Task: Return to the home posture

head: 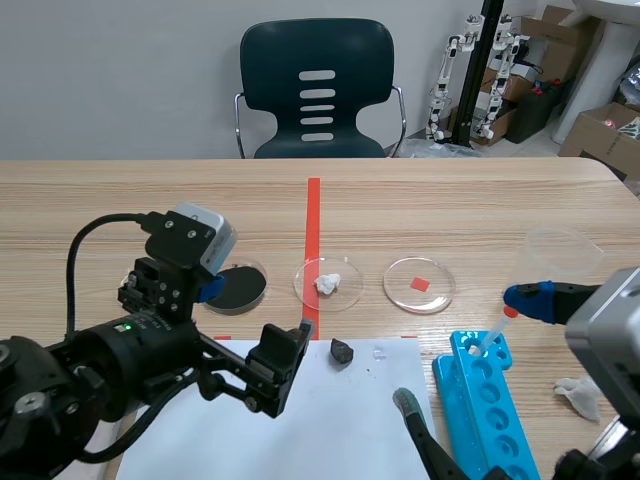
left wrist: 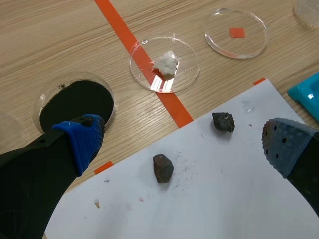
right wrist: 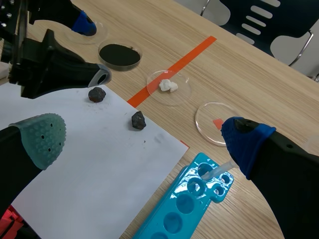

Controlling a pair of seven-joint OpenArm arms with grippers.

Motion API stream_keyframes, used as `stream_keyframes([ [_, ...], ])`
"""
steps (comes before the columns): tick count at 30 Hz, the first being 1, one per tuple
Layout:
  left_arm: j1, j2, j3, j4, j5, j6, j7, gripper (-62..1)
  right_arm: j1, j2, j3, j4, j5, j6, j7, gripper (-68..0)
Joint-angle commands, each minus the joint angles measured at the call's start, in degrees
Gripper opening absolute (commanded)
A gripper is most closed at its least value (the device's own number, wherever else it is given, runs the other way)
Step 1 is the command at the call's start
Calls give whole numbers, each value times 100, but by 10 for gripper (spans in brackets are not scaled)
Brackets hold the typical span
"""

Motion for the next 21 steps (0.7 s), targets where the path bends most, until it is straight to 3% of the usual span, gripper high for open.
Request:
stream_keyframes([
  [1, 94, -188, -31, 149, -103, -39, -219, 14, 39, 59, 24, 55, 61, 2, 105, 4],
  [6, 485, -601, -494, 240, -286, -664, -772, 14, 39, 59, 24, 55, 61, 2, 105, 4],
  [14, 1329, -640, -1967, 240, -289, -2046, -1517, 14, 39, 59, 24, 55, 61, 2, 105, 4],
  [18, 1738, -640, -2605, 269, -247, -2433, -1766, 14, 39, 59, 24, 55, 61, 2, 105, 4],
  [21, 2050, -640, -2951, 433, -181, -2490, -1956, 14, 39, 59, 24, 55, 61, 2, 105, 4],
])
